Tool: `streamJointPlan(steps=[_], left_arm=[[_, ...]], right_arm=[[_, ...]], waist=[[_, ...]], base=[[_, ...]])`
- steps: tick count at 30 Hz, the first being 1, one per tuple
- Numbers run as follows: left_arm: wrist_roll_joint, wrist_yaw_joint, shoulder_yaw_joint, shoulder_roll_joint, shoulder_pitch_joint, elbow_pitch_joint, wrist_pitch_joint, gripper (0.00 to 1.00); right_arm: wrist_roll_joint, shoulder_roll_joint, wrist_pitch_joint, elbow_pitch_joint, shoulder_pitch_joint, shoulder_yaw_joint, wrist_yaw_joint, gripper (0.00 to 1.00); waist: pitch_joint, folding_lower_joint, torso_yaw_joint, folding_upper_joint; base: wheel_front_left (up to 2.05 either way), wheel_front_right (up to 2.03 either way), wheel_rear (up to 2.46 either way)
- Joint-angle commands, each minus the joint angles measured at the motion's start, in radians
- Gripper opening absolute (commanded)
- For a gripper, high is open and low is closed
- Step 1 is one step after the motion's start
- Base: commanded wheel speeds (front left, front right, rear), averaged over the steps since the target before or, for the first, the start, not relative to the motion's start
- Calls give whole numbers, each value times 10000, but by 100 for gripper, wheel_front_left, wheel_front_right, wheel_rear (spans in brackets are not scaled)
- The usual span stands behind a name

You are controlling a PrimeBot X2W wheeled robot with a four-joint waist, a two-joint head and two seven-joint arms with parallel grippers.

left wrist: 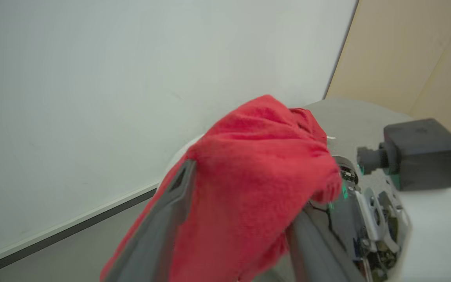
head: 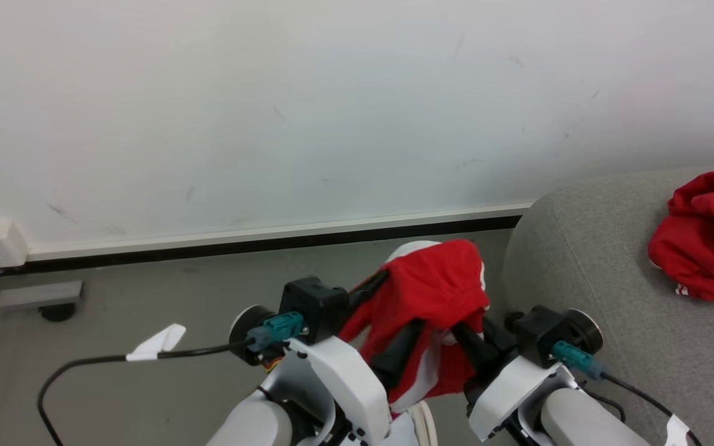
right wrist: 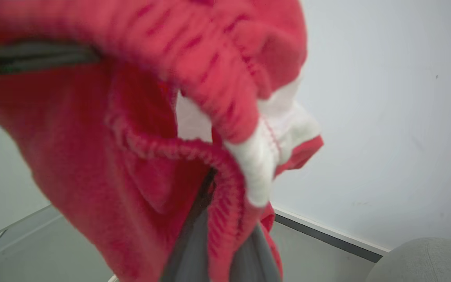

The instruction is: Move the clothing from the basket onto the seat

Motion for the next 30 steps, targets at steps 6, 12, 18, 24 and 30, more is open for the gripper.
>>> streamJointPlan(steps=[6, 12, 18, 24, 30], left_arm=[[6, -10, -23, 76, 167, 184, -99, 100], [-46, 39, -5, 106, 181, 286, -208, 100], [-75, 72, 1, 134, 166, 347, -301, 100], [-100, 126, -7, 174, 230, 384, -411, 100], [-125, 144, -54, 169, 296, 467, -517, 100]], right_arm=[[315, -124, 1, -124, 232, -636, -22, 0], [127, -266, 1, -230, 256, -1160, -22, 0], [-54, -350, 1, -401, 350, -1600, -22, 0], [-216, -462, 1, -630, 463, -1929, -22, 0], [-286, -568, 1, -913, 513, -2132, -22, 0]], waist=[[36, 0, -17, 0], [42, 0, -59, 0], [63, 0, -163, 0], [143, 0, -466, 0], [292, 0, -1174, 0]], base=[[0, 0, 0], [0, 0, 0], [0, 0, 0], [0, 0, 0], [0, 0, 0]])
